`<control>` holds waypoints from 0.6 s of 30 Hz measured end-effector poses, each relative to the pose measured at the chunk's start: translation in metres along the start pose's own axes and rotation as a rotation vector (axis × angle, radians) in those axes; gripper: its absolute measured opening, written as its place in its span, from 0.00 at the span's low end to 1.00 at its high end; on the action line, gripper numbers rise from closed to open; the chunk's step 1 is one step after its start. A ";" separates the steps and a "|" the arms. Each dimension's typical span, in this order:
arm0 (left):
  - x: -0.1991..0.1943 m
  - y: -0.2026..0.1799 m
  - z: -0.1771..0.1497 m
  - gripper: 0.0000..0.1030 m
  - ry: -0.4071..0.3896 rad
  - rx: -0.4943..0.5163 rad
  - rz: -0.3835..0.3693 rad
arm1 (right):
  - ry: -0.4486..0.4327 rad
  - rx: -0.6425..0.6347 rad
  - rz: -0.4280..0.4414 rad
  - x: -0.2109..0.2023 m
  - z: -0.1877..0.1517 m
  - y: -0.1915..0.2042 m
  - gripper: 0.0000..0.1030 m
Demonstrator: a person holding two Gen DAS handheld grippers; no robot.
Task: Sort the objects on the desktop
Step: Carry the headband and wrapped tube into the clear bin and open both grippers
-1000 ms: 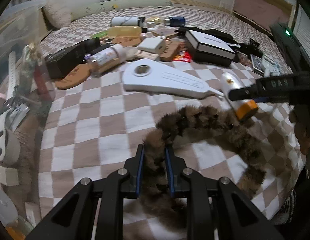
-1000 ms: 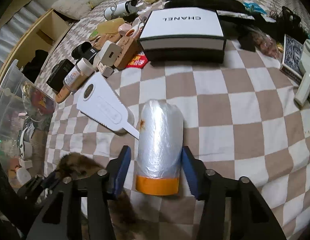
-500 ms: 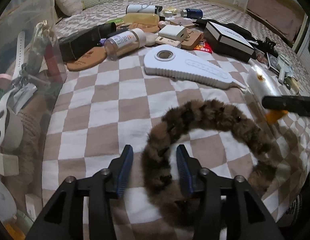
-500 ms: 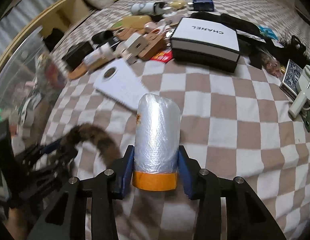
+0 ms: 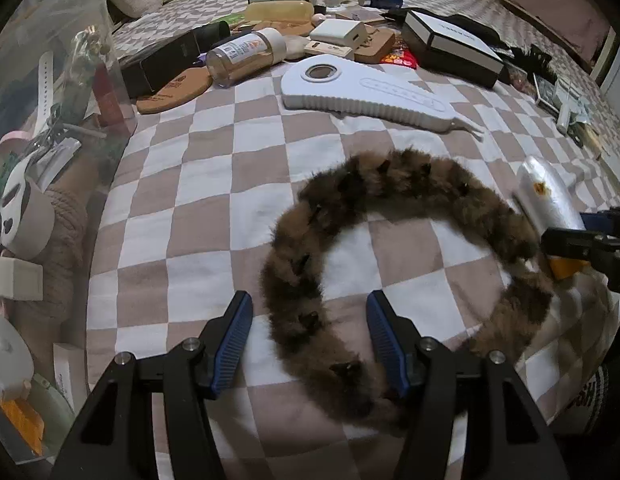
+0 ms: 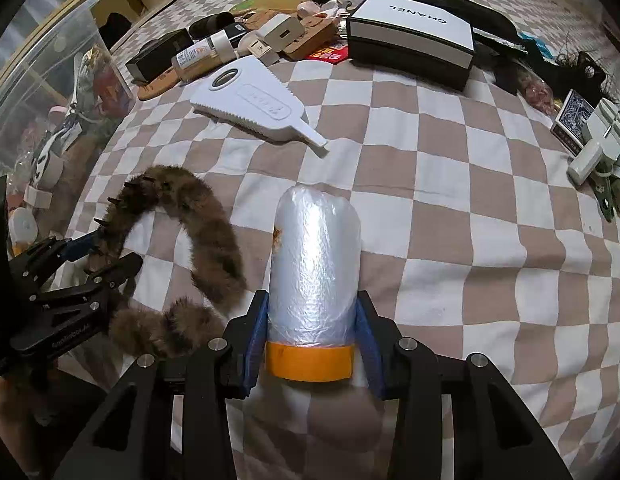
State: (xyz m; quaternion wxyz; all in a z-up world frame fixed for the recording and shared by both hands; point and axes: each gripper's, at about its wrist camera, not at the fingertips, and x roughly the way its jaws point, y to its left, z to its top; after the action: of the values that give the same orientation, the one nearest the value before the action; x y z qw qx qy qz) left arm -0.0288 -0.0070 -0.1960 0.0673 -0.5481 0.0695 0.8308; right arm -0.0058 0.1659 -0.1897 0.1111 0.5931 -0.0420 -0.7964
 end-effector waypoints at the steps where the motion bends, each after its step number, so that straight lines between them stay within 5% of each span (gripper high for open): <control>1: 0.000 0.000 0.001 0.44 -0.007 -0.001 -0.005 | 0.001 0.002 0.001 0.001 0.000 0.000 0.41; 2: -0.001 0.000 0.001 0.34 -0.015 -0.003 -0.011 | 0.003 0.004 0.003 0.002 0.000 0.000 0.41; 8: 0.003 -0.003 0.005 0.15 -0.093 0.005 0.004 | 0.027 -0.006 -0.008 0.013 -0.002 0.003 0.41; 18: -0.018 0.006 0.019 0.13 -0.198 -0.026 -0.008 | -0.032 0.044 0.041 -0.004 0.003 -0.004 0.41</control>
State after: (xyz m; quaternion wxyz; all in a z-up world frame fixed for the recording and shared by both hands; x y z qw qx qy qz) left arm -0.0400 -0.0095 -0.1717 0.0702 -0.4643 0.0496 0.8815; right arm -0.0087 0.1708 -0.1860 0.1138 0.5816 -0.0735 -0.8021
